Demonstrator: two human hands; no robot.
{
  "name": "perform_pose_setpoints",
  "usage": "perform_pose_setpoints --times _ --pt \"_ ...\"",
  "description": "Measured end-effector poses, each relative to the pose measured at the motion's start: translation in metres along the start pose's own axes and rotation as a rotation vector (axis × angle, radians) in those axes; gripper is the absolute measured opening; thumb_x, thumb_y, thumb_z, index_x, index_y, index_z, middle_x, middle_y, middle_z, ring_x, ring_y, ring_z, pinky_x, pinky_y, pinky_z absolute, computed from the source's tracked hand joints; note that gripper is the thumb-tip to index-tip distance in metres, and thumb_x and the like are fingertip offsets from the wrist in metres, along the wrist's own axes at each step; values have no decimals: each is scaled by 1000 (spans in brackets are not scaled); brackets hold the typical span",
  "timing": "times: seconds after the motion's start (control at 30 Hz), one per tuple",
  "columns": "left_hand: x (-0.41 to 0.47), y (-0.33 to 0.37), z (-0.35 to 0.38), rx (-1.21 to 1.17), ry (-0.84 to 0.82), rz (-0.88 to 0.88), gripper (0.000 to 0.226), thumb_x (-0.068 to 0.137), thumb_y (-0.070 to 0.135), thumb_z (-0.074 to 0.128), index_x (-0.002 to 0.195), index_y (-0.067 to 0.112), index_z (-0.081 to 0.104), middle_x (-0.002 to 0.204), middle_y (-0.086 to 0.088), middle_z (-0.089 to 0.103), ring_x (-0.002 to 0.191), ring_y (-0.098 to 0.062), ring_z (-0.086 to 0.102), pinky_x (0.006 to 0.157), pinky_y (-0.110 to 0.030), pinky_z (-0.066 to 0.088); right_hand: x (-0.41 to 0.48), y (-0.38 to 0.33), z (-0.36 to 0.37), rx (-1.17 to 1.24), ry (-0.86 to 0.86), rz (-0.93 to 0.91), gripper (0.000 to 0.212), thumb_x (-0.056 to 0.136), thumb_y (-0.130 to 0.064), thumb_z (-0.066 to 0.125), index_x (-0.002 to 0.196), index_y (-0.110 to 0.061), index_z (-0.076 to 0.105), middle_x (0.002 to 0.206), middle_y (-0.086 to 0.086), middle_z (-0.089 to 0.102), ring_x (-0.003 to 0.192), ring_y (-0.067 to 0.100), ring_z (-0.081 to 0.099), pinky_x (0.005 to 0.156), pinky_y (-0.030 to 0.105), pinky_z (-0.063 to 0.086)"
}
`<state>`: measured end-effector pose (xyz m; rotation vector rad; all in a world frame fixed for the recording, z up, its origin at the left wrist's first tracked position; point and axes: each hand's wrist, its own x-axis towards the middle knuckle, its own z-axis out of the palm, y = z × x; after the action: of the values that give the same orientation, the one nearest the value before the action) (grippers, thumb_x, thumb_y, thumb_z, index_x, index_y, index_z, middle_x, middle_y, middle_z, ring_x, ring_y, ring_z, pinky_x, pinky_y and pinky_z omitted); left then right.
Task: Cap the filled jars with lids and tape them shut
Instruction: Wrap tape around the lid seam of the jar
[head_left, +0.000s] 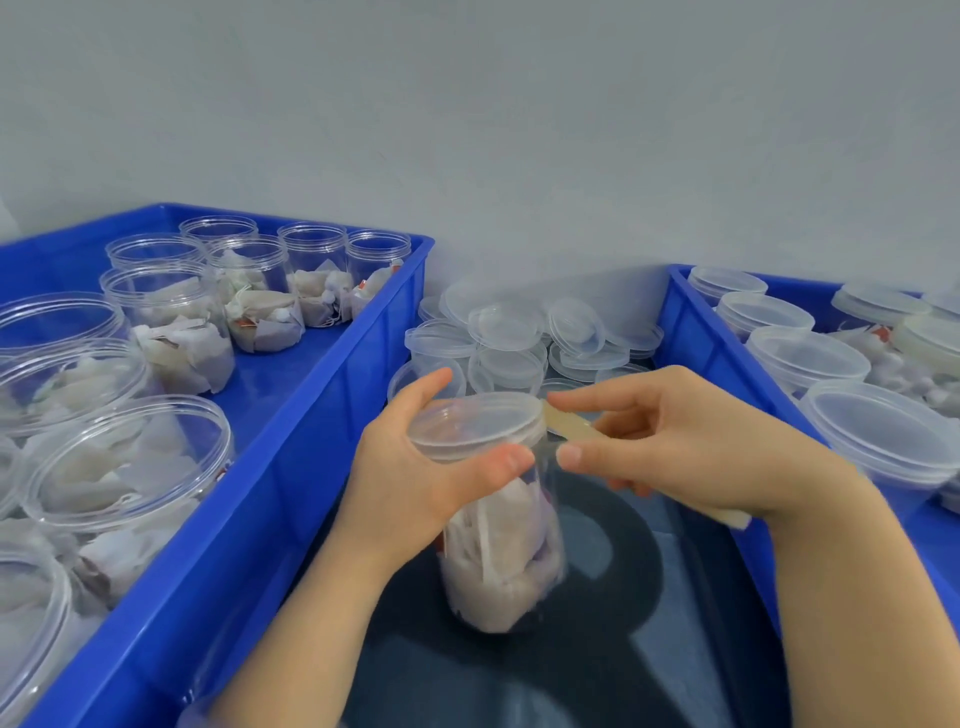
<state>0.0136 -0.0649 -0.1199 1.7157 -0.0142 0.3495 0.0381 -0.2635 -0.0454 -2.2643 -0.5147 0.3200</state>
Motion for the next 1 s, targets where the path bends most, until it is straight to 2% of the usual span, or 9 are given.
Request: perform_pose_setpoints --times 0.2,0.37,0.5,0.6,0.7,0.83,0.9,0.93,1.0 --pt "-2 1 -3 -24 -133 42 101 37 57 76 131 29 53 119 11 64 106 -1 62 83 -20 53 2 4 -2 38 6 15 73 40 -65 68 108 -41 67 59 -13 65 51 2 56 52 14 45" --pt "-5 5 -5 -49 -191 96 85 42 49 78 121 30 55 109 23 65 101 1 63 75 -10 49 1 0 0 -16 -3 51 86 33 -71 69 114 -41 65 81 -5 68 58 4 61 56 17 45" --pt "-4 1 -7 -96 -185 95 85 42 46 79 119 32 47 113 8 63 101 -6 64 75 -17 52 4 -3 5 -52 19 67 83 41 -68 72 118 -40 63 84 -15 64 66 -3 56 66 21 41" --pt "-3 2 -5 -117 -133 75 86 38 47 77 116 36 40 113 4 52 96 1 62 72 -15 50 9 -5 9 -70 25 66 79 48 -68 69 122 -40 60 79 -19 63 67 -2 56 69 23 44" --pt "-2 2 -6 -153 -97 56 85 36 46 78 114 35 44 112 5 54 93 4 62 70 -14 51 9 -6 9 -103 33 86 75 54 -68 68 123 -40 57 77 -15 63 61 1 59 67 23 47" --pt "-4 4 3 -36 -26 66 97 28 57 81 117 46 44 116 20 56 102 11 57 79 -9 48 5 -11 13 -254 126 98 76 60 -71 64 128 -39 53 90 -23 45 92 2 52 70 20 38" --pt "-4 6 9 -24 72 69 93 25 62 79 111 45 47 112 20 57 97 14 56 74 -5 46 4 -15 16 -314 131 82 76 63 -71 62 130 -39 52 99 -18 50 105 6 52 65 15 34" --pt "-4 7 10 -26 95 67 91 26 64 80 109 44 49 111 19 58 95 15 56 71 -3 44 3 -16 16 -321 130 77 76 63 -72 62 130 -39 53 102 -20 55 107 4 52 64 13 34" --pt "-5 6 9 -25 87 67 89 29 65 83 109 44 49 110 16 60 95 14 57 70 -3 45 1 -17 11 -268 113 83 80 55 -74 64 127 -41 55 91 -29 53 105 -1 53 72 16 39"
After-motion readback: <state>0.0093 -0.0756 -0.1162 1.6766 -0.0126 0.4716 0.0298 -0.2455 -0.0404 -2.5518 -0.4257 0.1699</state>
